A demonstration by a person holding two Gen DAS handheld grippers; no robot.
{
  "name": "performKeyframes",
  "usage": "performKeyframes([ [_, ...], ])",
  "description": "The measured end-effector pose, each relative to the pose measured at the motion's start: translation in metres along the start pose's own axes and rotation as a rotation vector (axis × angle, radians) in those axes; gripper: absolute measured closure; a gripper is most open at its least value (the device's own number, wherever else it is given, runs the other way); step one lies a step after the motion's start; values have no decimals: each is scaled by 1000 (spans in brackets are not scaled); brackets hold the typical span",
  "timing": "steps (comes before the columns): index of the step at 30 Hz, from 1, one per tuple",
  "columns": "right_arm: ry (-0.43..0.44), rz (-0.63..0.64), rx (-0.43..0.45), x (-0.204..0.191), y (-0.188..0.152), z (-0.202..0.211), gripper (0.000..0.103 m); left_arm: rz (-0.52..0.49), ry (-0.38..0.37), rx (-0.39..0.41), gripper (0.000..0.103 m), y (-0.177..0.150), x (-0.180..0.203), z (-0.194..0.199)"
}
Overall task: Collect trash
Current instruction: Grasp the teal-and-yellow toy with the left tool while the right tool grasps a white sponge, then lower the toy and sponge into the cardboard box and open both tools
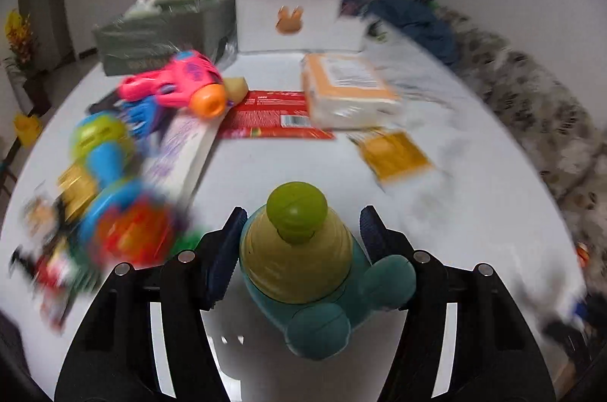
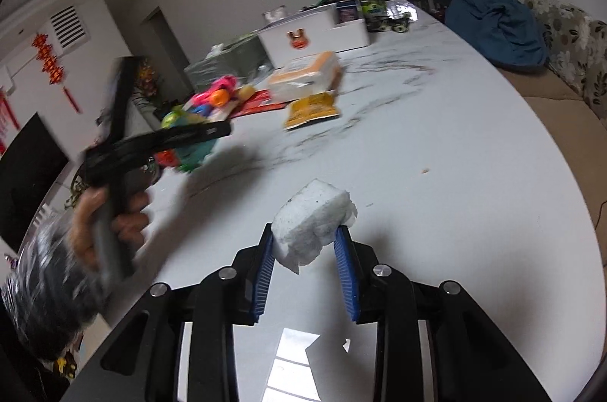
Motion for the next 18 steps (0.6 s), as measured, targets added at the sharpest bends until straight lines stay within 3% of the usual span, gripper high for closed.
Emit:
performKeyframes([
  [4, 59, 50, 5, -47, -16, 14, 72, -98, -29, 92, 42, -54, 8, 87],
  [9, 141, 134, -28, -108, -57, 36, 72, -238, -5, 110, 42, -150, 5, 158],
  [12, 184, 189, -85, -138, -94, 48, 72, -256, -13, 59, 42, -192, -6, 163],
  [16, 220, 251, -241, -165, -158, 41, 67, -268, -22, -60, 41, -250, -23, 151],
  [17, 225, 254, -275, -168, -169, 36, 63, -274, -29, -92, 37, -262, -26, 143],
  [18, 223, 252, -331, -168, -187, 25, 56, -281, -31, -112, 23, -271, -28, 137],
])
Point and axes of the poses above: each gripper's, at about its wrist camera, not at the fingertips, and z roughly against the way its jaws point, x to its right, y to its top, the point moved 8 cm from there along -z, roughly the way its jaws point, and after that the axes turned 2 degrees about -x, right-handed, at the moved point
